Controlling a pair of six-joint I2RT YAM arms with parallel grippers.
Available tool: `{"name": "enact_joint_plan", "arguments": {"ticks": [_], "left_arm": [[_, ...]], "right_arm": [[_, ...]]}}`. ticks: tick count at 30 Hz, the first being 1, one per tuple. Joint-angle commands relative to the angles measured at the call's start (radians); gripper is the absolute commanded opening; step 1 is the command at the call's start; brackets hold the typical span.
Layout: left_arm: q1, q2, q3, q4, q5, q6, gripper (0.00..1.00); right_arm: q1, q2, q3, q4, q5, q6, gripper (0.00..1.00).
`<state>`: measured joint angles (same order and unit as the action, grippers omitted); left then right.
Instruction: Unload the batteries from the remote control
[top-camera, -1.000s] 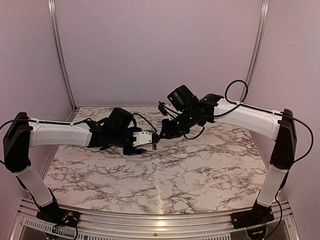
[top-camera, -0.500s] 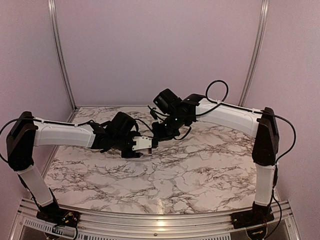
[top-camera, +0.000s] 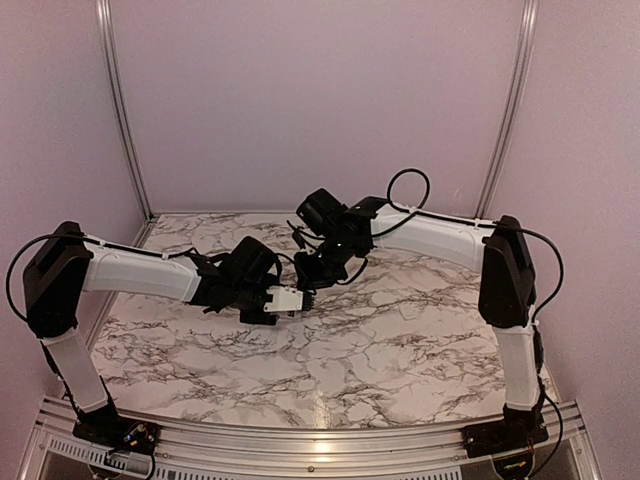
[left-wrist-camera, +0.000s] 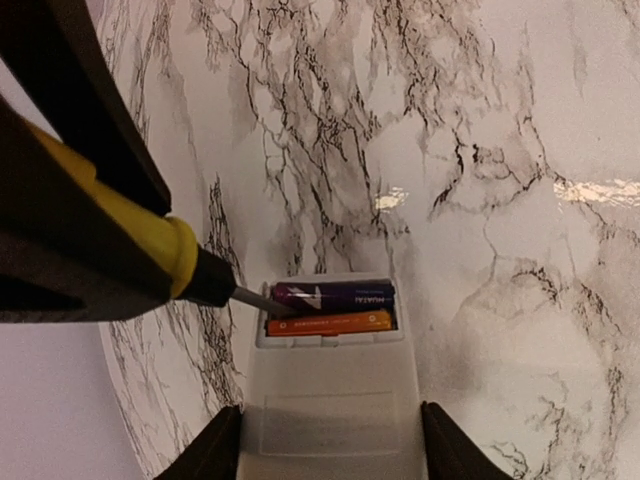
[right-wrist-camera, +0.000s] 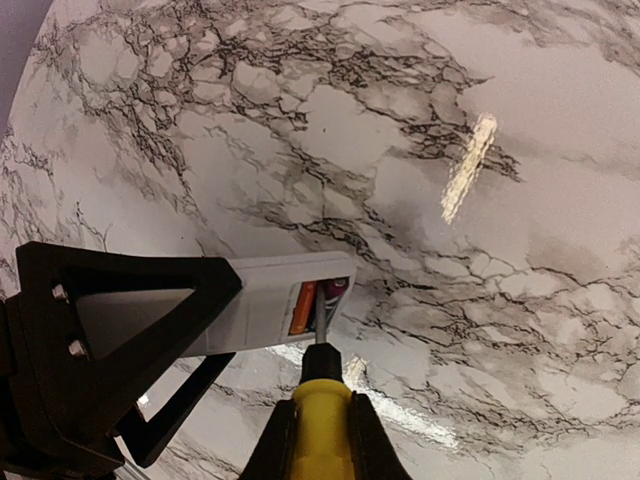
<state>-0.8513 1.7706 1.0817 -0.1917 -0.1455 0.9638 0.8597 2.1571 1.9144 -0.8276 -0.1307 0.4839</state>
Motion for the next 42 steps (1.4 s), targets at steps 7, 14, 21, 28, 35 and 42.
{"name": "enact_joint_plan", "arguments": {"ticks": [7, 14, 21, 28, 35, 42], "left_arm": [[-0.014, 0.007, 0.019, 0.167, -0.084, 0.035, 0.00], [-0.016, 0.024, 0.010, 0.178, -0.138, 0.052, 0.00], [-0.014, 0.040, 0.001, 0.172, -0.166, 0.048, 0.00], [-0.014, 0.051, -0.001, 0.173, -0.196, 0.025, 0.00], [-0.012, 0.052, -0.010, 0.153, -0.216, 0.029, 0.00], [-0.008, 0.034, -0.031, 0.128, -0.193, 0.017, 0.00]], "right_arm": [[-0.020, 0.056, -0.044, -0.071, -0.021, 0.038, 0.00], [-0.019, 0.003, -0.132, -0.061, -0.053, 0.061, 0.00], [-0.016, -0.055, -0.273, -0.026, -0.087, 0.070, 0.00], [-0.021, -0.111, -0.352, -0.029, -0.067, 0.073, 0.00], [-0.024, -0.182, -0.415, -0.058, -0.028, 0.066, 0.00], [-0.038, -0.225, -0.480, -0.088, 0.075, 0.031, 0.00]]}}
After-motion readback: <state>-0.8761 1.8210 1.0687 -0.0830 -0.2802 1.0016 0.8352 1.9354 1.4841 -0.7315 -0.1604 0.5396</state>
